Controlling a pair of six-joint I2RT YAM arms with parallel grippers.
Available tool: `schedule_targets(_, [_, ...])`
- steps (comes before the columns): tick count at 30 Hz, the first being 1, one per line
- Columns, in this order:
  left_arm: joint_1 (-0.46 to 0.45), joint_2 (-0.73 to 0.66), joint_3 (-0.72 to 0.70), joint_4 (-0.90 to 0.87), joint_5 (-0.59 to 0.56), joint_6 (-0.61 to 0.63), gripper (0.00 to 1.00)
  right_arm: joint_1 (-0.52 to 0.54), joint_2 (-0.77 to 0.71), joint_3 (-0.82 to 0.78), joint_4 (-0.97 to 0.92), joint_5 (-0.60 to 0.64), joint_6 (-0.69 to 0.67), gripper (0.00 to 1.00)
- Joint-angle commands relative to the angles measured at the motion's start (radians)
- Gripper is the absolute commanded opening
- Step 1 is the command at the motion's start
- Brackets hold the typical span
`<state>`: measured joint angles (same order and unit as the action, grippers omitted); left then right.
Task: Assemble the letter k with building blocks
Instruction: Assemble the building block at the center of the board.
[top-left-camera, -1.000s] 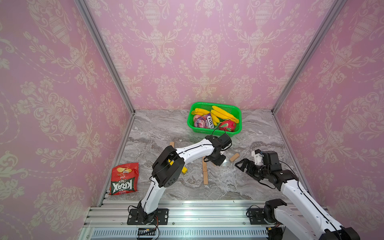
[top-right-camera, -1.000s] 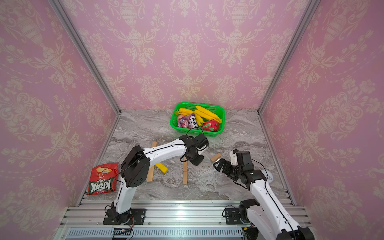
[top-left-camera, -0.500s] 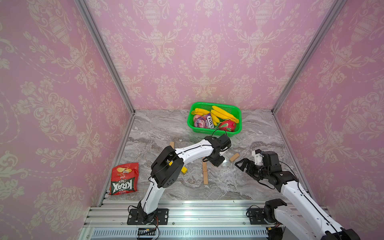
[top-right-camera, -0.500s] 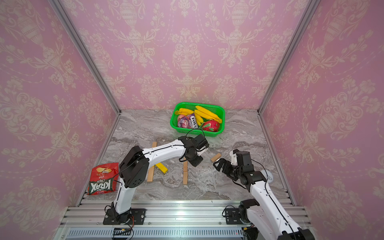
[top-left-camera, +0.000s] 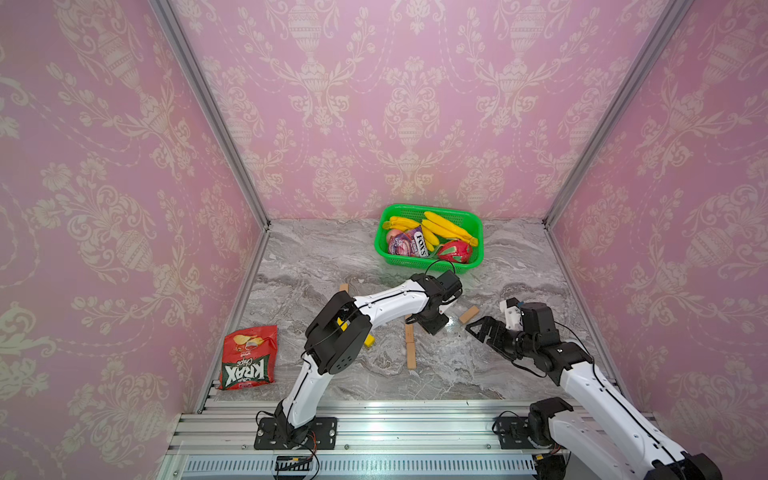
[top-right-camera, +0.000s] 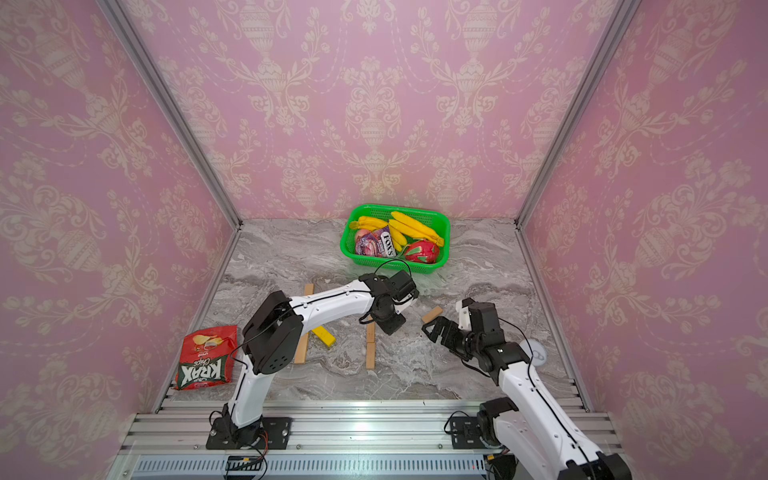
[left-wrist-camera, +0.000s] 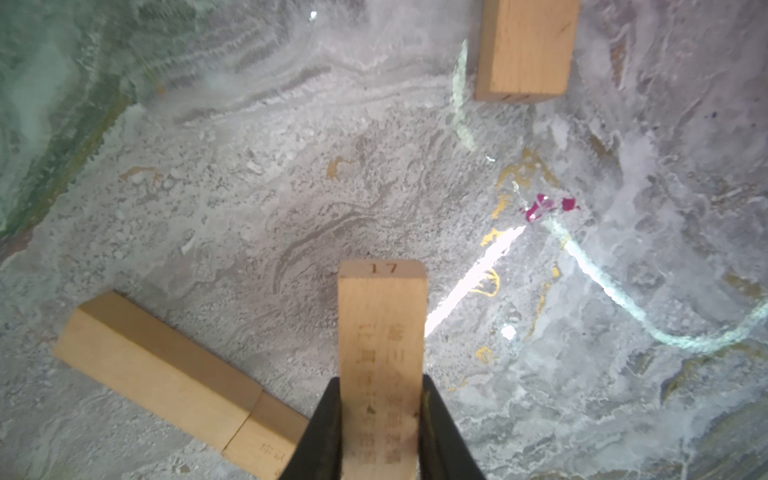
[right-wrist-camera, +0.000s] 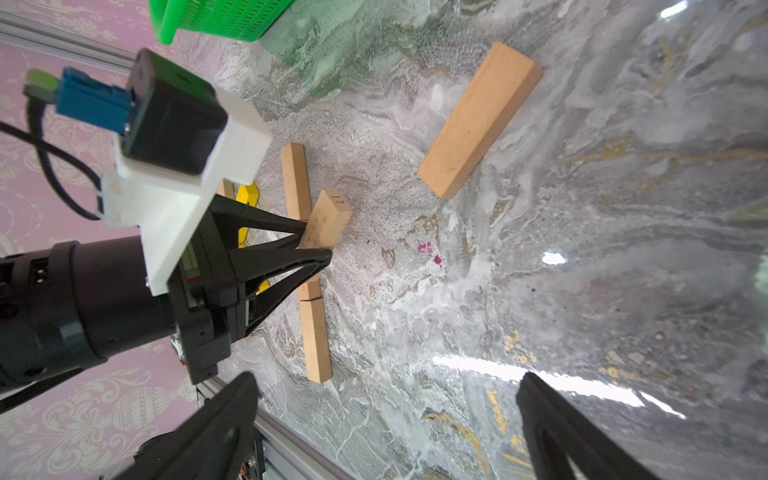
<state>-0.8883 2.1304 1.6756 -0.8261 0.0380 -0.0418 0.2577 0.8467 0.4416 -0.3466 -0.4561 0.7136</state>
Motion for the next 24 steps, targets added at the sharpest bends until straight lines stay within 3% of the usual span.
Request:
schedule_targets(1, [0.015,0.021,0.024,0.0,-0.014,0.034,0.19,0.02,0.014,-0.016,0.032,0.007,0.024,1.0])
schedule_targets(24, [0.043,0.027,-0.026,0.03,0.011,0.098,0.2,0.072,0.074,0.007,0.059,0.033,0.026,1.0])
